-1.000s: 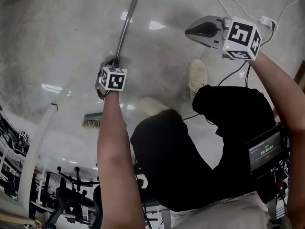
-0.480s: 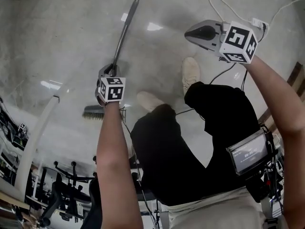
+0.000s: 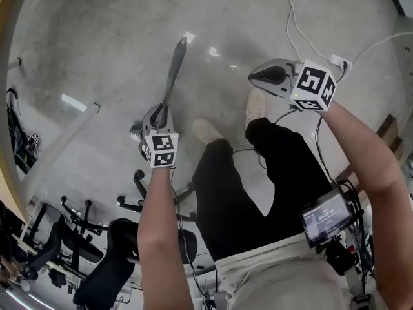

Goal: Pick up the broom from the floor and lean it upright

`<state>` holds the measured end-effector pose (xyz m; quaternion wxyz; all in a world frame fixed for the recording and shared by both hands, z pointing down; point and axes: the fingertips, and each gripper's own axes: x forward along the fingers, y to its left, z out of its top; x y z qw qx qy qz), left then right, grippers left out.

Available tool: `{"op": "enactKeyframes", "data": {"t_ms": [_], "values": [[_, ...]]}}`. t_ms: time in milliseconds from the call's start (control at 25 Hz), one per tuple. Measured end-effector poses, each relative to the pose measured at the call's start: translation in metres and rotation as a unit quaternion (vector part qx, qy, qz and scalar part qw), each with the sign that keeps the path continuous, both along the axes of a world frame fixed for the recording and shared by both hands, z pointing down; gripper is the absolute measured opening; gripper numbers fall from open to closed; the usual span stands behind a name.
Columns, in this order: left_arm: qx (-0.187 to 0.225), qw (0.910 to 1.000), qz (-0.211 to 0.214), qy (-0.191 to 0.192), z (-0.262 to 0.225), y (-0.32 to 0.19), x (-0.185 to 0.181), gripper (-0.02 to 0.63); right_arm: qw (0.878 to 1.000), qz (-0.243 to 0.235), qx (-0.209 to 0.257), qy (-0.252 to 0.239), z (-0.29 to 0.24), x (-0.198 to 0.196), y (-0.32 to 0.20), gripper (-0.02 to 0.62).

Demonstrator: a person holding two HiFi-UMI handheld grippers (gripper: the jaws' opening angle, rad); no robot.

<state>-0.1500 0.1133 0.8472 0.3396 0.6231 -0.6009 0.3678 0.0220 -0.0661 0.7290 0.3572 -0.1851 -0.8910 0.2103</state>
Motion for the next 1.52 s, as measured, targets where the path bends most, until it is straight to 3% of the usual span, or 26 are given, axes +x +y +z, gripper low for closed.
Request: {"op": "enactKeyframes", "data": {"t_ms": [160,280,440,680,760,920,1200,1520], "values": [[0.037,0.9960,-0.082,0.001,-0.018,0.013,-0.008,0.072,0.999,-0.033,0.003,-0.024,-0.008,-0.025,0.014,0.015],[0.058,0.9855,-0.158,0.019,-0.028,0.018,-0.006,0.072,0.999,-0.035,0.000,-0.020,-0.015,-0.021,0.025,0.015],[0.082,0.9572,-0.276,0.027,-0.033,0.004,-0.030,0.074,0.999,-0.046,0.003,-0.021,-0.023,-0.030,0.024,0.015],[0.104,0.9022,-0.418,0.020,-0.032,-0.006,-0.081,0.074,0.998,-0.058,0.007,-0.018,-0.026,-0.036,0.019,0.015],[0.107,0.8929,-0.437,0.011,-0.035,-0.005,-0.099,0.074,0.998,-0.060,0.008,-0.013,-0.026,-0.037,0.021,0.015],[0.117,0.8880,-0.445,-0.012,-0.041,-0.009,-0.124,0.074,0.997,-0.070,0.008,0.003,-0.016,-0.032,0.015,0.015],[0.125,0.8710,-0.474,-0.024,-0.045,0.009,-0.155,0.074,0.997,-0.082,0.004,0.012,-0.013,-0.034,0.026,0.015],[0.115,0.8698,-0.479,-0.032,-0.043,0.009,-0.165,0.074,0.996,-0.083,0.002,0.014,-0.012,-0.040,0.024,0.015]]}}
